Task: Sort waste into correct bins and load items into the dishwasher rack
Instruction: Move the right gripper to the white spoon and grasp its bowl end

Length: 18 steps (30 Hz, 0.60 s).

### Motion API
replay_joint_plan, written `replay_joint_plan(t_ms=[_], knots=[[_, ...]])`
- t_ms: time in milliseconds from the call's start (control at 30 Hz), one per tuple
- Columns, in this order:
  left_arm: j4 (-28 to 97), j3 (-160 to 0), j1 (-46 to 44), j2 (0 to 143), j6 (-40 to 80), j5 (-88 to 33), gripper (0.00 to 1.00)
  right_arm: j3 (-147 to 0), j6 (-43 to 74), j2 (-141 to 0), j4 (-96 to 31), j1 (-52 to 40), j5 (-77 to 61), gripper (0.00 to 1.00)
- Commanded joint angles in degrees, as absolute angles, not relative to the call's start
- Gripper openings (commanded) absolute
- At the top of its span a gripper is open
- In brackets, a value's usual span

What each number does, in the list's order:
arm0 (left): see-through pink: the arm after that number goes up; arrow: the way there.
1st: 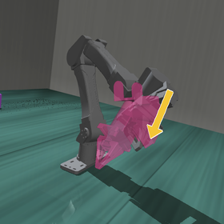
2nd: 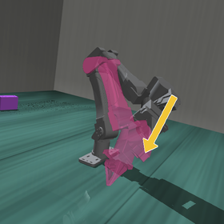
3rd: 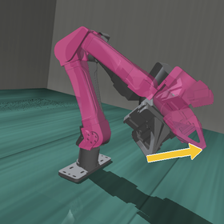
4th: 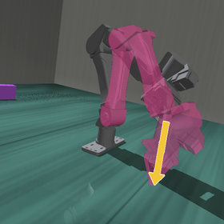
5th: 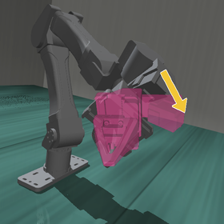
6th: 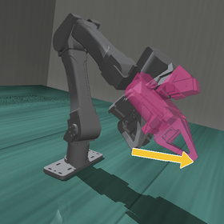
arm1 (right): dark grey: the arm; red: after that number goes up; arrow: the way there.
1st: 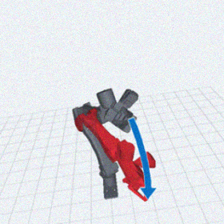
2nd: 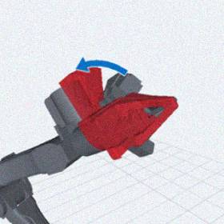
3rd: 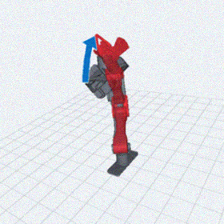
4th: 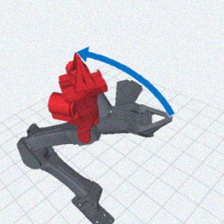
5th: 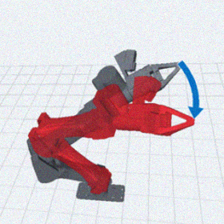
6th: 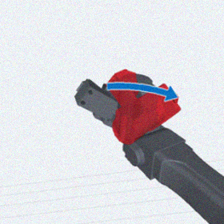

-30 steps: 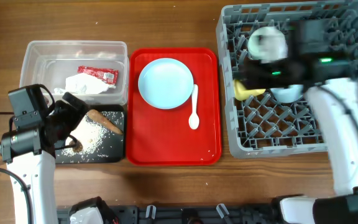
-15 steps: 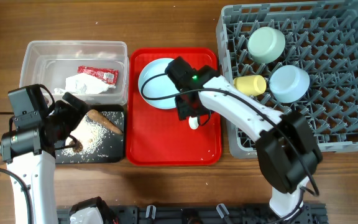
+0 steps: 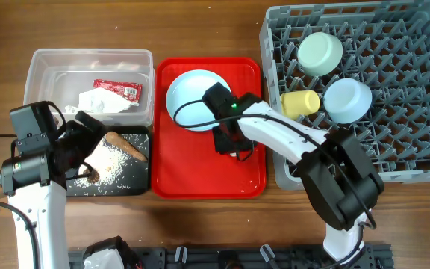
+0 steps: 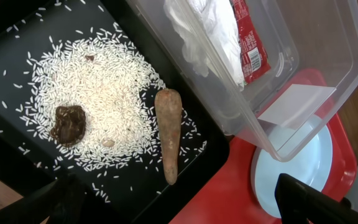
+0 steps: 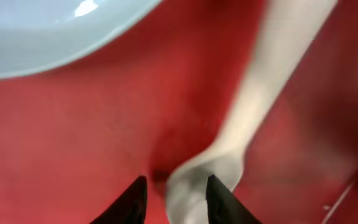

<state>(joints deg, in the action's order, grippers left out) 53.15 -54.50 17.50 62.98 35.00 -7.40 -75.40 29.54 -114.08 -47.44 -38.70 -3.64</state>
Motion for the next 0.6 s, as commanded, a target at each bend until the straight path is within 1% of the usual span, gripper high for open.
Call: replay_joint_plan(t_ms=[0,67,233,267,300,333,367,567], knots=[[53.12,-54.57,17.76,62.78,35.0,-7.7,1.0,-71.4,31.64,-114.93,-44.14,-38.72,-7.53,0.32],[53.12,-54.57,17.76,62.78,35.0,-7.7,1.0,-69.78,31.59,-114.93,-42.15,-38.72,-7.57,0.31],[53.12,-54.57,17.76,62.78,35.0,-7.7,1.0,-69.73,30.68,-114.91,-42.59,-38.72,-7.79,0.28],[53.12,-54.57,17.76,62.78,35.0,-7.7,1.0,-69.73,30.02,-114.91,-42.65,-38.72,-7.79,0.26],[53.12,-54.57,17.76,62.78,35.0,-7.7,1.0,-69.73,30.0,-114.91,-42.72,-38.72,-7.77,0.19],[53.12,-54.57,17.76,62.78,35.0,-7.7,1.0,-69.73,29.98,-114.91,-42.72,-38.72,-7.79,0.1],[53.12,-54.57,17.76,62.78,35.0,-7.7,1.0,-69.73,29.93,-114.89,-42.89,-38.72,-7.77,0.04],[53.15,-54.57,17.76,62.78,35.0,-7.7,1.0,-71.59,28.16,-112.22,-45.84,-38.65,-7.77,0.04]])
